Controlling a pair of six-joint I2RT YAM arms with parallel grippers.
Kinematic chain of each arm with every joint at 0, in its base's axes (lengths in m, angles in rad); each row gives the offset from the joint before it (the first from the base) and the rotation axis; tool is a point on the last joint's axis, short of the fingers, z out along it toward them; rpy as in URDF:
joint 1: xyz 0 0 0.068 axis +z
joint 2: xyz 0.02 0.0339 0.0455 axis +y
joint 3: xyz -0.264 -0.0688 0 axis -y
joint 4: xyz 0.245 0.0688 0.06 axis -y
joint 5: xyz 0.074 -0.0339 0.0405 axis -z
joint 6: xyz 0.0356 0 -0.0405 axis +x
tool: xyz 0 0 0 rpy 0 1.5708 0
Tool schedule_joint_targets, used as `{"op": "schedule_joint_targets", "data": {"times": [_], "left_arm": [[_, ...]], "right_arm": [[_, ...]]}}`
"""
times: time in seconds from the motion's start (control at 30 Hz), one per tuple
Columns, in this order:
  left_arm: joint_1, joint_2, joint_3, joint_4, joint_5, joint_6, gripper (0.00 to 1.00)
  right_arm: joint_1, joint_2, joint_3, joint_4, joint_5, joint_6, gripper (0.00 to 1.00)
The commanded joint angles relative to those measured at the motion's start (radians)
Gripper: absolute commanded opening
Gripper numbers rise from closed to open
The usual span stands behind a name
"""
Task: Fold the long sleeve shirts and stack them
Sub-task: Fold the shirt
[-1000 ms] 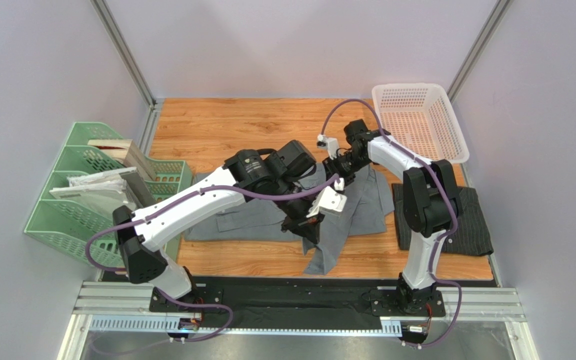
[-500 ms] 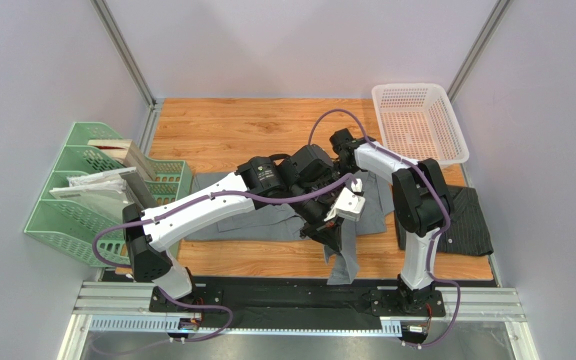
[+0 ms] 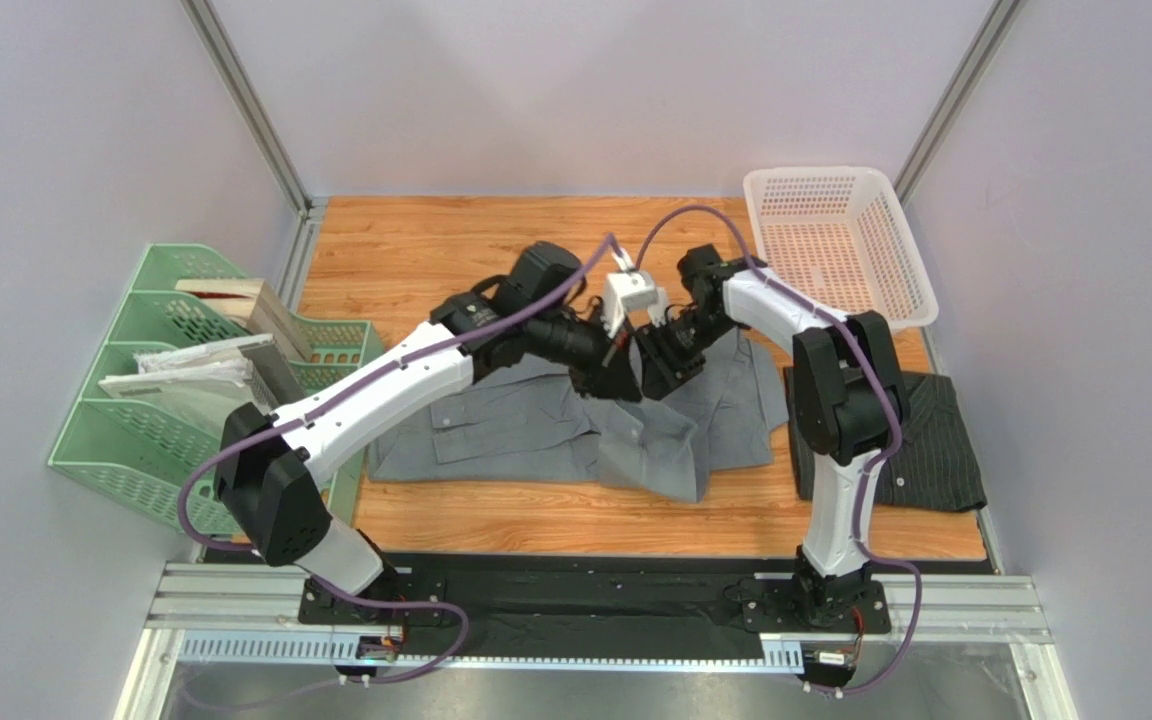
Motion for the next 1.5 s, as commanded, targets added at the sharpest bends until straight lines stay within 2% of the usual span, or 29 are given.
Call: {"op": "schedule_joint_targets", "data": {"times": [0.0, 0.07, 0.27, 0.57, 0.8, 0.97, 1.1, 1.2, 1.3, 1.33, 1.4, 1.47], "left_arm": [[0.151, -0.047, -0.058, 0.119, -0.079, -0.181, 0.0], [0.237, -0.047, -0.113, 0.146, -0.093, -0.227, 0.0], [0.423, -0.076, -0.258, 0.202, -0.108, -0.273, 0.0], [0.636, -0.252, -0.477, 0.329, -0.018, -0.238, 0.0], [0.675, -0.43, -0.618, 0.354, -0.045, -0.125, 0.0], [0.707, -0.473, -0.695, 0.325, -0.171, -0.095, 0.0], [0.75, -0.467, -0.724, 0.354, -0.24, -0.001, 0.0], [0.753, -0.434, -0.694, 0.317, -0.315, 0.06, 0.15], [0.767, -0.435, -0.635, 0.184, -0.358, 0.144, 0.36], [0.771, -0.443, -0.62, 0.111, -0.352, 0.167, 0.39], [0.773, -0.452, -0.573, 0.047, -0.284, 0.257, 0.4], [0.773, -0.441, -0.539, -0.03, -0.183, 0.325, 0.51]], "right_arm": [[-0.092, -0.04, 0.135, -0.098, -0.04, -0.026, 0.5], [-0.112, -0.037, 0.172, -0.154, -0.035, -0.072, 0.54], [-0.138, -0.034, 0.185, -0.242, -0.007, -0.164, 0.56], [-0.137, 0.036, 0.197, -0.24, 0.075, -0.168, 0.5], [-0.141, 0.084, 0.212, -0.25, 0.126, -0.154, 0.48], [-0.144, 0.087, 0.249, -0.257, 0.134, -0.155, 0.43], [-0.144, 0.089, 0.28, -0.277, 0.131, -0.154, 0.42], [-0.143, 0.082, 0.297, -0.294, 0.114, -0.151, 0.42], [-0.144, 0.075, 0.323, -0.32, 0.109, -0.157, 0.43], [-0.143, 0.073, 0.327, -0.326, 0.111, -0.161, 0.43], [-0.143, 0.07, 0.329, -0.335, 0.115, -0.177, 0.43], [-0.14, 0.069, 0.321, -0.337, 0.125, -0.184, 0.43]]}}
